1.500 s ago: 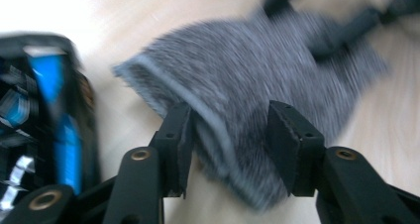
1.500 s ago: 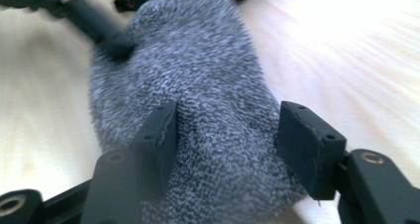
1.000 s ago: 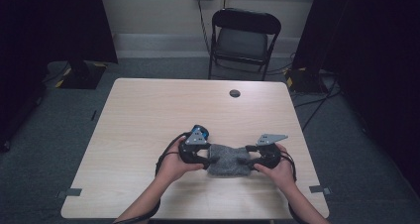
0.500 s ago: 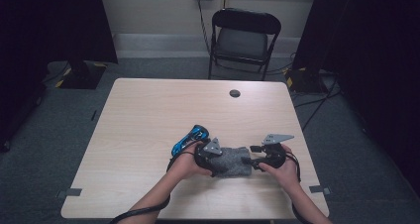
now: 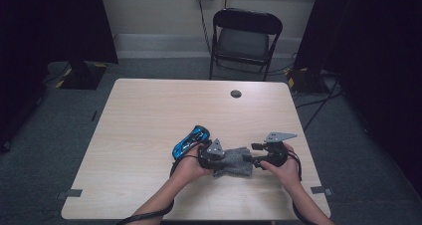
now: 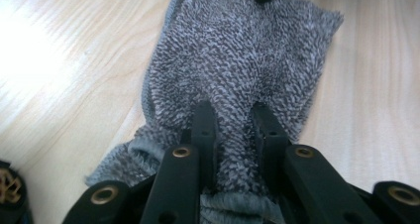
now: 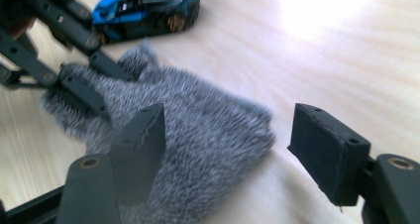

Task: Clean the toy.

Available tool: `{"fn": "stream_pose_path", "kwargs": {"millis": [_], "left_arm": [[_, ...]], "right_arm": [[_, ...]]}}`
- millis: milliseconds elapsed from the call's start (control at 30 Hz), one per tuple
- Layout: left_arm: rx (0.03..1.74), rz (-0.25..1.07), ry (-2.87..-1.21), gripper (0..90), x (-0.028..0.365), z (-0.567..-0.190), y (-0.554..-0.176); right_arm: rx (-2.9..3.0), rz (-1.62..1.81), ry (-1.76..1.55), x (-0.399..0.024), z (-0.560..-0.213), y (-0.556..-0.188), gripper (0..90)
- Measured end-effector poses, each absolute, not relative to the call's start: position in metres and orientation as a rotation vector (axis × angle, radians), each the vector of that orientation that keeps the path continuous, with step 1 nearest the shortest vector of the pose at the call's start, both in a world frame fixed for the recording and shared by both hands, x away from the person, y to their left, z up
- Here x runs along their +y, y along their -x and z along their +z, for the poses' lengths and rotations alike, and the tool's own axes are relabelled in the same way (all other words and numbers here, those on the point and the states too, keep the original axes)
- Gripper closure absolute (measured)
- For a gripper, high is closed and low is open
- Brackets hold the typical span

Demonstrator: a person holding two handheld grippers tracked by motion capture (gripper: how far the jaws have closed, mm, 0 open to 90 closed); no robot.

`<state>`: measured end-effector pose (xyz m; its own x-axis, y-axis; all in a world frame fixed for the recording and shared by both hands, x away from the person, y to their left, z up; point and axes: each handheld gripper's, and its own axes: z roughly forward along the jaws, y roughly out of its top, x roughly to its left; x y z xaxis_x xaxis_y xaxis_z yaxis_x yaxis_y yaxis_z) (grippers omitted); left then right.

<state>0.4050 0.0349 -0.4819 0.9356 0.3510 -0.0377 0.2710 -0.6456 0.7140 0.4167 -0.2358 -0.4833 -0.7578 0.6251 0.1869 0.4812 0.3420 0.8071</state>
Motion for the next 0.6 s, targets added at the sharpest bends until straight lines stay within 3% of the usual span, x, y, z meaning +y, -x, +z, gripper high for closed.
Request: {"fn": "stream_pose_path", "kwargs": {"millis": [400, 600], "left_arm": [[0.641, 0.209, -2.156, 75.7, 0.104, -0.439, -0.392], [0.757, 0.258, -2.087, 75.7, 0.149, -0.427, -0.387]], "right_arm": [[2.383, 1.475, -0.962, -0.202, -0.454, -0.438, 18.8], [2.386, 1.503, -0.950, -0.185, -0.449, -0.448, 18.4]]}}
